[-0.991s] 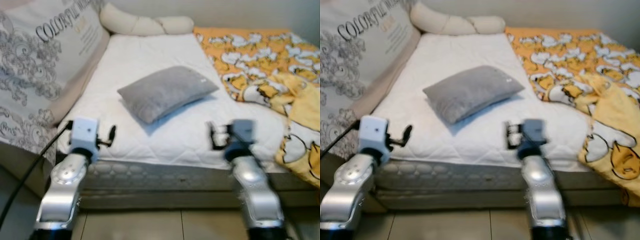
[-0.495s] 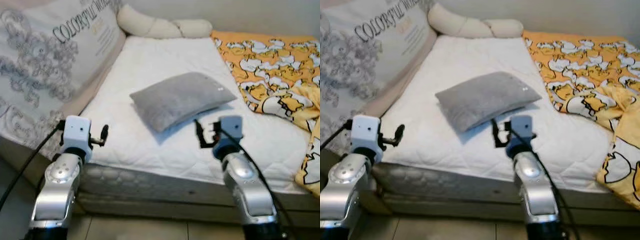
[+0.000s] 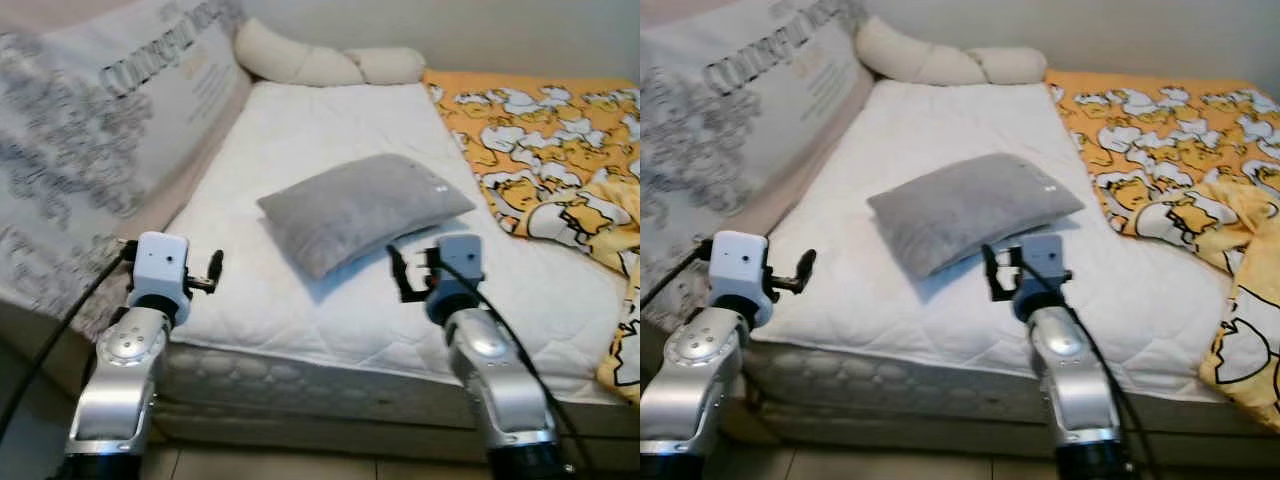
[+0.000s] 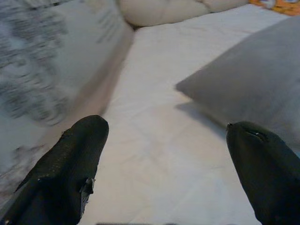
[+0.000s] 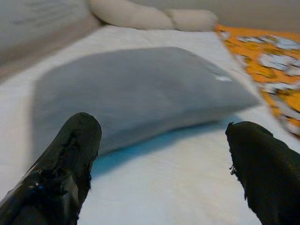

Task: Clean up the room

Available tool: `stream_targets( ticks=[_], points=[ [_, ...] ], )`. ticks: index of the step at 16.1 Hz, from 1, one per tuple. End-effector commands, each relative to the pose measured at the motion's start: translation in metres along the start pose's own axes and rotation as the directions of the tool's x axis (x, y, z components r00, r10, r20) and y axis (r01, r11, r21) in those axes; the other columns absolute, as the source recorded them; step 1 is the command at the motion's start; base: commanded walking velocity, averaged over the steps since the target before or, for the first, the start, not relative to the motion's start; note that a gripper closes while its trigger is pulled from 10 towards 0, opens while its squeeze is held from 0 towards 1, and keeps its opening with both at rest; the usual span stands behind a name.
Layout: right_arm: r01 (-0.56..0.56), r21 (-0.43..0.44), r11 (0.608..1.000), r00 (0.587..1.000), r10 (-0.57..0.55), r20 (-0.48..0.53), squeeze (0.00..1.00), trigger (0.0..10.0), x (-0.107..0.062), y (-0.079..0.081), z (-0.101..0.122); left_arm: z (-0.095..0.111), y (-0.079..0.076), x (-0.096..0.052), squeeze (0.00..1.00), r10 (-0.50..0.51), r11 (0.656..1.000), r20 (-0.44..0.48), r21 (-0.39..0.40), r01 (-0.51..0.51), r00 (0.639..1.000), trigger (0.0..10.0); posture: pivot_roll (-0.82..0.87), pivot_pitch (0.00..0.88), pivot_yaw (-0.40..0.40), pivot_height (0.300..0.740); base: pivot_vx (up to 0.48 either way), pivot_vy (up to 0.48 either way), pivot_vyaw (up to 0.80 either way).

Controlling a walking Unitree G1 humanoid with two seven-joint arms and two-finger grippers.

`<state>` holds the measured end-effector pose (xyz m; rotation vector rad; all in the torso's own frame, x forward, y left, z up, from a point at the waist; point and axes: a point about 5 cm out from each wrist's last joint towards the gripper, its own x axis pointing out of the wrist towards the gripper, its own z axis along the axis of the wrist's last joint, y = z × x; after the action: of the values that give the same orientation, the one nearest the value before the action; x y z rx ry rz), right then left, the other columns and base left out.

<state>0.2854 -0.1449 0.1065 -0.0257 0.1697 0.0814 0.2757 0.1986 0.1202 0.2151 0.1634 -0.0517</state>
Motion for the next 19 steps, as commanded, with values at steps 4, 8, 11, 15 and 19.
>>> stream_targets(
  ticks=[4,8,11,15,19],
  points=[
    [0.027,0.014,1.000,1.000,-0.027,-0.001,0.00,10.0,0.0015,-0.0058,0.0036,0.0006,-0.0057,0.0021,0.00,-0.020,1.000,0.004,0.001,0.020,1.000,10.0,0.01,0.000,0.006,0.740,0.308,0.000,-0.40],
    [0.023,0.005,1.000,1.000,-0.023,0.006,0.00,10.0,0.0009,-0.0048,0.0033,0.0021,-0.0025,0.0034,0.00,-0.010,1.000,0.011,0.002,0.010,1.000,10.0,0.01,0.000,0.005,0.740,0.307,0.000,-0.16],
    [0.020,0.018,1.000,1.000,-0.020,0.003,0.00,10.0,0.0001,-0.0012,-0.0003,0.0023,-0.0043,0.0031,0.00,-0.019,1.000,0.016,0.008,0.019,1.000,10.0,0.01,0.000,0.012,0.740,0.306,0.000,0.00],
    [0.015,0.018,1.000,1.000,-0.015,0.002,0.00,10.0,-0.0003,-0.0003,-0.0014,0.0018,-0.0017,0.0028,0.00,-0.016,1.000,0.016,0.015,0.016,1.000,10.0,0.02,0.000,0.008,0.740,0.307,0.000,0.00],
    [0.008,0.013,1.000,1.000,-0.008,0.003,0.00,10.0,-0.0005,0.0012,-0.0029,0.0020,-0.0025,0.0025,0.00,-0.024,0.999,0.019,0.023,0.024,1.000,10.0,0.02,0.000,0.019,0.740,0.305,0.000,0.00]
  ],
)
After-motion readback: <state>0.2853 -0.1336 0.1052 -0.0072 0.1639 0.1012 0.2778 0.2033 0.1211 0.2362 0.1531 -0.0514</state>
